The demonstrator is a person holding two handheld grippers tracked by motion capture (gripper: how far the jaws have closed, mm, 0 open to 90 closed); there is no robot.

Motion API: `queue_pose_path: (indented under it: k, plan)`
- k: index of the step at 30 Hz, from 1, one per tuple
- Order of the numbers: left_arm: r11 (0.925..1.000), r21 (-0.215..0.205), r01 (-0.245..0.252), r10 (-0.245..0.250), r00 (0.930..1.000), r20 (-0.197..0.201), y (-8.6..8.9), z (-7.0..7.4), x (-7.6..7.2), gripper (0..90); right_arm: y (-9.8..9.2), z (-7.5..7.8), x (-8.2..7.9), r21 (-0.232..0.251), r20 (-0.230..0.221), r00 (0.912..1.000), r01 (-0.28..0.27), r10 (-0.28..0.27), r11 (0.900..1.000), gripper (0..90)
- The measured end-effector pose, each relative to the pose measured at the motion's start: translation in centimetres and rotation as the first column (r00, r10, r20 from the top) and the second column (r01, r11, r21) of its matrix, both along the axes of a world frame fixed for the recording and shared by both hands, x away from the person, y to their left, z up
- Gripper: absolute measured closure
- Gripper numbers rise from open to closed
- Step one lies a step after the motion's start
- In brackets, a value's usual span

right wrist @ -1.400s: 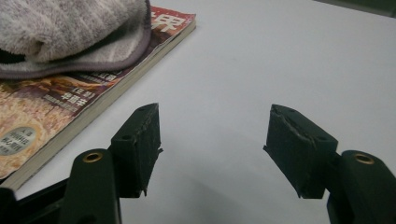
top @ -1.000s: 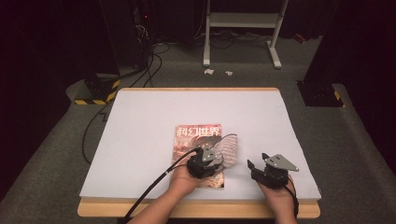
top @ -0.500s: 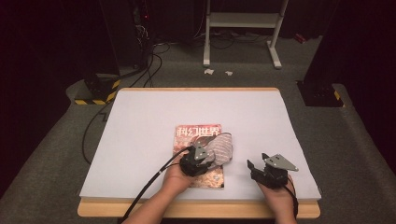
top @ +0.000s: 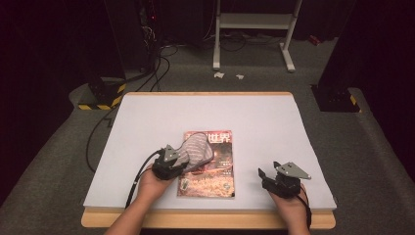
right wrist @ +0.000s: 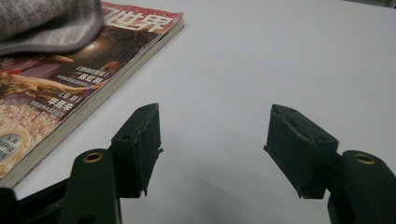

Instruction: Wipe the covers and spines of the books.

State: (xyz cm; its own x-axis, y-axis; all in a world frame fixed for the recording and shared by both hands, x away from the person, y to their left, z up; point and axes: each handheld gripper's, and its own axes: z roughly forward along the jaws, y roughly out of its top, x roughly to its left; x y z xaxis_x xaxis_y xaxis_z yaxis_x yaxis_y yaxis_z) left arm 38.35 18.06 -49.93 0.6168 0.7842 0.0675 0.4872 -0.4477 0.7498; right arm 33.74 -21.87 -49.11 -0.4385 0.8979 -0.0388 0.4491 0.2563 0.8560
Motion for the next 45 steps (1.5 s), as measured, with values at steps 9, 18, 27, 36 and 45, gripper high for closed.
queue_pose_path:
  k: [9, 18, 27, 36, 45]
  plan:
    - [0.9986, -0.028, -0.046, 0.046, 0.9989, 0.011, 1.5, 0.4, 1.0, 66.2, 0.1, -0.1, 0.0, -0.004, 0.000, 1.0000, -0.002, 0.002, 1.000, 35.2]
    - [0.9956, 0.015, -0.093, 0.093, 0.9956, -0.015, 0.3, 0.9, 5.7, 66.1, 0.0, 0.0, -0.1, -0.002, 0.002, 1.0000, 0.002, -0.002, 1.000, 35.5]
    - [0.9935, 0.069, -0.090, 0.093, 0.9953, -0.030, -2.0, 0.8, 8.3, 65.9, -0.1, -0.2, 0.1, 0.001, -0.006, 1.0000, -0.004, 0.004, 1.000, 35.9]
    - [0.9967, 0.068, -0.043, 0.044, 0.9989, -0.018, -5.1, 0.7, 8.7, 65.9, -0.1, -0.1, 0.0, 0.006, -0.003, 1.0000, -0.006, 0.006, 1.000, 35.9]
    - [0.9984, 0.047, 0.031, -0.029, 0.9993, -0.023, -10.2, 0.7, 8.7, 65.9, -0.1, 0.0, 0.0, 0.010, 0.001, 0.9999, -0.010, 0.010, 1.000, 35.7]
